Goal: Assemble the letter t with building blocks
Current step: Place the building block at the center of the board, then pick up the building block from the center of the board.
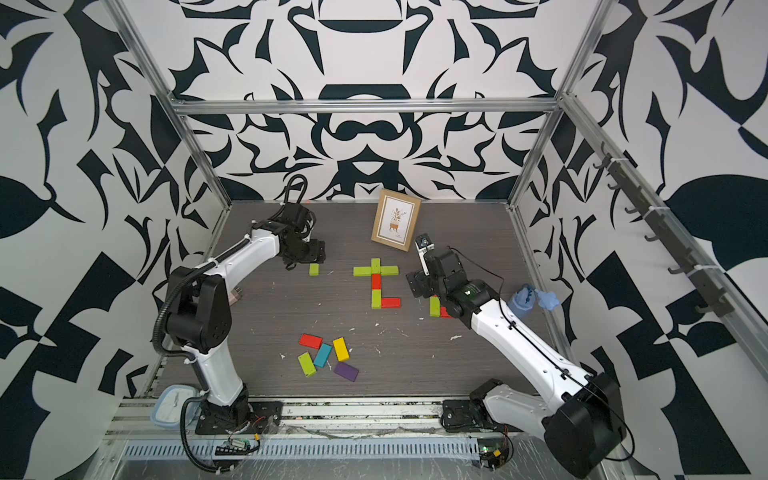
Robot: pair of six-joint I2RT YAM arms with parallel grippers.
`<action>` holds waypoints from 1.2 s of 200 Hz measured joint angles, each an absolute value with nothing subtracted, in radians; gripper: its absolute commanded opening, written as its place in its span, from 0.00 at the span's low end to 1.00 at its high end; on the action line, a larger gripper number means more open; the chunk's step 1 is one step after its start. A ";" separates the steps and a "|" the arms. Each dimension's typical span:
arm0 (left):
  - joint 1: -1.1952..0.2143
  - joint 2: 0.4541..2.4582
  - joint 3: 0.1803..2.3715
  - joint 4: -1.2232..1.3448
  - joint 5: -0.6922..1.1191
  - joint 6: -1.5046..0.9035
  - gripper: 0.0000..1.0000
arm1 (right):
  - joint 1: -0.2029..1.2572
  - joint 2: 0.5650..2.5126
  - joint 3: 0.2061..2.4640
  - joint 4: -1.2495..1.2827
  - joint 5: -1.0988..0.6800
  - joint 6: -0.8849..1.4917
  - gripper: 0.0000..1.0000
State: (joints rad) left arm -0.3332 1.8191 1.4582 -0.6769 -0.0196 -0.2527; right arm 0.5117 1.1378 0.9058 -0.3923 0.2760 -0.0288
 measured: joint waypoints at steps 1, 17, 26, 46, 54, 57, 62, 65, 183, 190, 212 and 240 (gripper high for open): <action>-0.333 1.814 1.456 -0.678 -0.017 -0.252 0.82 | 0.512 1.138 0.906 -0.392 0.276 -0.029 0.99; -0.333 1.765 1.429 -0.696 0.004 -0.249 0.82 | 0.512 1.146 0.906 -0.392 0.282 -0.029 0.99; -0.333 1.738 1.412 -0.704 0.014 -0.249 0.82 | 0.512 1.148 0.906 -0.392 0.284 -0.029 0.99; -0.333 1.675 1.359 -0.726 0.031 -0.254 0.82 | 0.512 1.149 0.906 -0.392 0.290 -0.029 0.99; -0.334 1.648 1.333 -0.735 0.037 -0.258 0.82 | 0.512 1.149 0.906 -0.392 0.293 -0.029 0.99; -0.333 1.638 1.323 -0.738 0.039 -0.260 0.81 | 0.512 1.149 0.906 -0.392 0.293 -0.029 0.99; -0.334 1.621 1.307 -0.741 0.041 -0.264 0.81 | 0.512 1.149 0.906 -0.392 0.294 -0.029 0.99; -0.334 1.609 1.296 -0.744 0.043 -0.266 0.82 | 0.512 1.149 0.906 -0.392 0.295 -0.029 0.99; -0.413 1.161 0.885 -0.782 0.116 -0.588 0.77 | 0.512 1.173 0.906 -0.391 0.301 -0.029 0.99; -0.425 1.147 0.859 -0.775 0.120 -0.616 0.76 | 0.512 1.176 0.906 -0.391 0.301 -0.028 0.99; -0.464 1.124 0.789 -0.760 0.137 -0.697 0.74 | 0.512 1.182 0.906 -0.391 0.301 -0.029 0.99; -0.497 1.109 0.714 -0.749 0.170 -0.783 0.73 | 0.512 1.182 0.906 -0.391 0.301 -0.028 0.99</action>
